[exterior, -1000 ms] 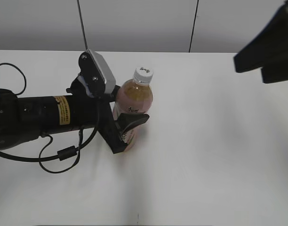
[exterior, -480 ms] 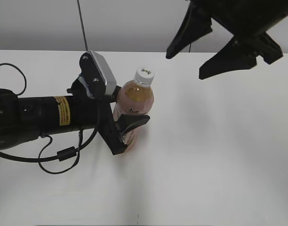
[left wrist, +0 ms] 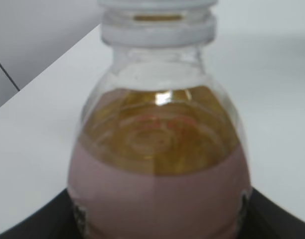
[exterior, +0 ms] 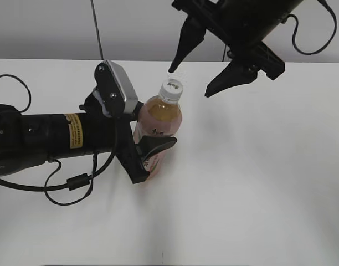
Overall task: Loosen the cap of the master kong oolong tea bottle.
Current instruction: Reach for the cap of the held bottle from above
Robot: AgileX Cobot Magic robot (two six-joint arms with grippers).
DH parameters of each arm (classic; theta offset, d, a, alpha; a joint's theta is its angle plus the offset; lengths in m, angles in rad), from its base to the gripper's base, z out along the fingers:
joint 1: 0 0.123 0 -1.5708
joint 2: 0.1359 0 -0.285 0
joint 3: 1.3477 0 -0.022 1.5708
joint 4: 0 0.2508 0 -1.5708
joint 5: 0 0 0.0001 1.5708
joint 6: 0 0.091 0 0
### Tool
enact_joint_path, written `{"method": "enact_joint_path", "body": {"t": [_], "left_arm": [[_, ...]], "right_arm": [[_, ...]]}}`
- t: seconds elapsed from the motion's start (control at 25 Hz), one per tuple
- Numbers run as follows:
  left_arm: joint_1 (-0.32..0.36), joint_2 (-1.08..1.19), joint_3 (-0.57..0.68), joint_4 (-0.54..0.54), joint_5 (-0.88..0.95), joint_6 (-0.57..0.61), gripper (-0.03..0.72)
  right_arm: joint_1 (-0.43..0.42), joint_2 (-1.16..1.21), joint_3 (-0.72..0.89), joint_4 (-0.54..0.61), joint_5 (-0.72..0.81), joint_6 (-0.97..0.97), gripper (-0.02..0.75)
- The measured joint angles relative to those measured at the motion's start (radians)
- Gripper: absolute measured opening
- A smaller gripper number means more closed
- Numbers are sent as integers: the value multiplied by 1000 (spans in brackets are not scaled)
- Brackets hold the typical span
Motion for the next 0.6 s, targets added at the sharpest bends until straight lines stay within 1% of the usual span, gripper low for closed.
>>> {"method": "enact_joint_path", "body": {"t": [0.36, 0.6], "left_arm": [[0, 0, 0, 0, 0, 1, 421], [-1, -1, -1, 0, 7, 22, 421]], "right_arm": [[1, 23, -5, -5, -12, 35, 497], [19, 54, -16, 1, -17, 38, 466]]}}
